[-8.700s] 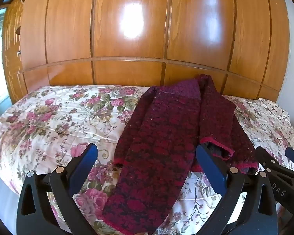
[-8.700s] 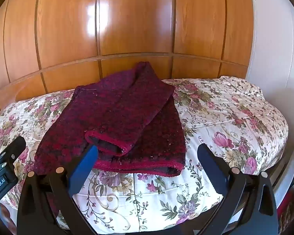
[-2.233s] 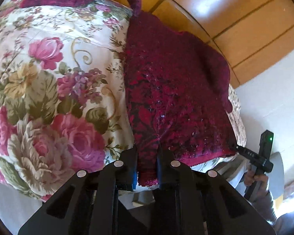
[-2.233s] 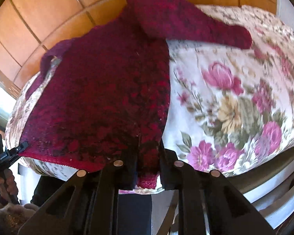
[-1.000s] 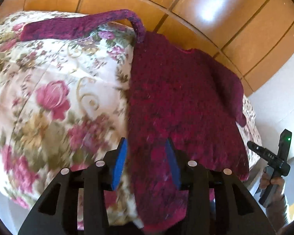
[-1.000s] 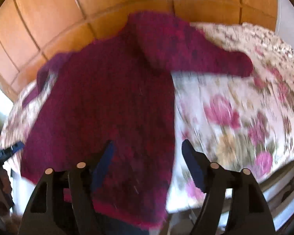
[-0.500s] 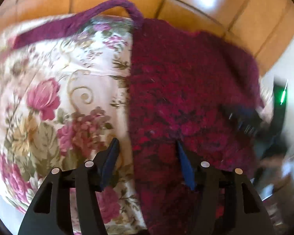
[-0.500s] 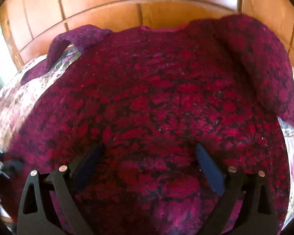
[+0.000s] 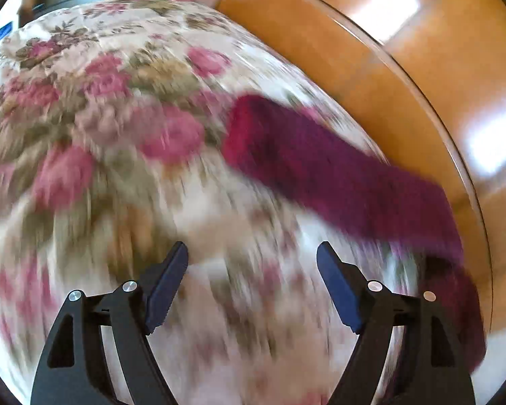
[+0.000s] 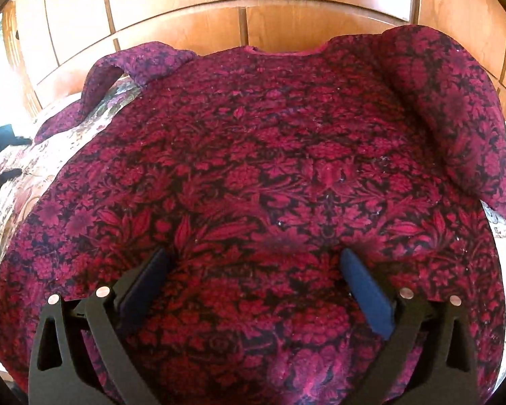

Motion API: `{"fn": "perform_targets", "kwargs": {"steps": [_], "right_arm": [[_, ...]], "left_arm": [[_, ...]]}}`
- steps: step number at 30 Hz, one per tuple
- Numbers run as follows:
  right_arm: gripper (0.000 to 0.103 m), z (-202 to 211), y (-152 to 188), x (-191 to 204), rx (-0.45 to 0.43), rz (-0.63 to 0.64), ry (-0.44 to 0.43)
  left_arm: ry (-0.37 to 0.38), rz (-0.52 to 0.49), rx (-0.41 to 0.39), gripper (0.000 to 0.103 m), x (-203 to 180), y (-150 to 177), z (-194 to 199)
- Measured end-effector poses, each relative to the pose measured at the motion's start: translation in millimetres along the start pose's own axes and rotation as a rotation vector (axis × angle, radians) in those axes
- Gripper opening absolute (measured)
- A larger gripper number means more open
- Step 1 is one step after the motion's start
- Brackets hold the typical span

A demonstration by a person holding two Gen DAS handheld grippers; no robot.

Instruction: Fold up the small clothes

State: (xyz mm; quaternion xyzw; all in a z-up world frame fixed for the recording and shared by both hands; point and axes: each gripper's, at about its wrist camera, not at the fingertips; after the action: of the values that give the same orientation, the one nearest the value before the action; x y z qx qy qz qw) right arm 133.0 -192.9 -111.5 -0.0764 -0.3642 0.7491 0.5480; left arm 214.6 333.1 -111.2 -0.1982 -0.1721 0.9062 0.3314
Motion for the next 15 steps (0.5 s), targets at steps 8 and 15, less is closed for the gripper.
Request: {"fn": "perform_targets", "kwargs": {"steps": [8, 15], "right_arm": [[0.101, -6, -3, 1, -0.011, -0.002, 0.015], [0.101, -6, -3, 1, -0.018, 0.001, 0.017]], "left_arm": [[-0.079, -0.132, -0.034, 0.042, -24, -56, -47], [-0.183, -0.146, -0.159, 0.008, -16, -86, -35]]}}
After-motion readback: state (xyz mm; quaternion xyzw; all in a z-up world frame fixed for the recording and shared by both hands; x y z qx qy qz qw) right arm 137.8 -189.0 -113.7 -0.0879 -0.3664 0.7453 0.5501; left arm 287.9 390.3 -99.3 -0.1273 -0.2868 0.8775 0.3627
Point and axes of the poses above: each gripper's, at about its wrist camera, not at the fingertips, and z roughly against the way its jaws point, x to its left, y to its underside, and after that the axes turned 14 degrees about -y, right-handed
